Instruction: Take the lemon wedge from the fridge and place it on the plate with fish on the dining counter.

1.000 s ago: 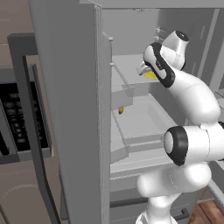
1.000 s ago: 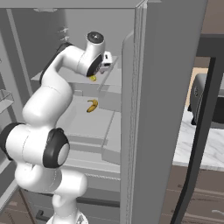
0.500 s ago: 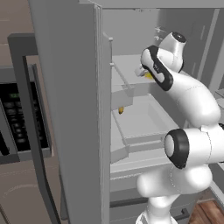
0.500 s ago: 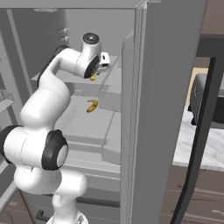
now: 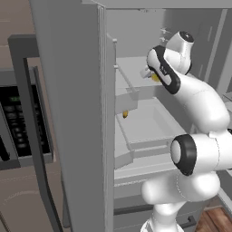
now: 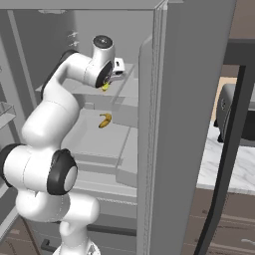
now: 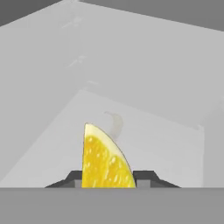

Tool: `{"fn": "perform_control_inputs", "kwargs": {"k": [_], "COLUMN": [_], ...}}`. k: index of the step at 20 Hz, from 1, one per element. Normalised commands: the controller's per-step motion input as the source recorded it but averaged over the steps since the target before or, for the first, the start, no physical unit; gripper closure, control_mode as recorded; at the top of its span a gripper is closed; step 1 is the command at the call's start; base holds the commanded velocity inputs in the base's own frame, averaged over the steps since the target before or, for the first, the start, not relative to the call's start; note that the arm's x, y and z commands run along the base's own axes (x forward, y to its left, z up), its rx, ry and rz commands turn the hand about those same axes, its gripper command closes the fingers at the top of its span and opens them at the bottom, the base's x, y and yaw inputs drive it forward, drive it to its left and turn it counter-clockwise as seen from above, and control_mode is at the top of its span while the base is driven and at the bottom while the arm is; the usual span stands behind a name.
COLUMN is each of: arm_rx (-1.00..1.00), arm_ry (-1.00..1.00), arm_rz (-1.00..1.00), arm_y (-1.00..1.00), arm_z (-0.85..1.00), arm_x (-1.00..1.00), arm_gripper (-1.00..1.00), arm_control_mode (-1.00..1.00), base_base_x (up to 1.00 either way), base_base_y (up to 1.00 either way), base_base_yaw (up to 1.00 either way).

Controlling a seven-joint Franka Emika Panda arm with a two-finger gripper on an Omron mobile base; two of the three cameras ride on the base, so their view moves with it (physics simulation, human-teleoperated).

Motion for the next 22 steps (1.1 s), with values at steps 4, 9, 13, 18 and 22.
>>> {"fn": "perform_control_inputs", "kwargs": {"k": [4,9,13,18,22], "arm_rx": [0.01,0.05,0.11,0.04,0.0], "arm_ry": [-0.09,-0.13,-0.11,-0.13,-0.1], "arm_rz": [-0.08,-0.1,-0.14,-0.12,-0.06], "arm_y": [0.0,0.0,0.0,0.0,0.0], "arm_z": [0.41,0.48,0.16,-0.59,-0.41], "arm_x": [-0.77,-1.0,-1.0,-1.0,-0.95], "arm_gripper": [1.0,1.0,1.0,1.0,1.0], "arm_control_mode": [-1.0,-1.0,-1.0,-1.0,-1.0], "base_base_x": [0.0,0.0,0.0,0.0,0.0], "base_base_y": [0.0,0.0,0.0,0.0,0.0], "base_base_yaw": [0.0,0.0,0.0,0.0,0.0]}}
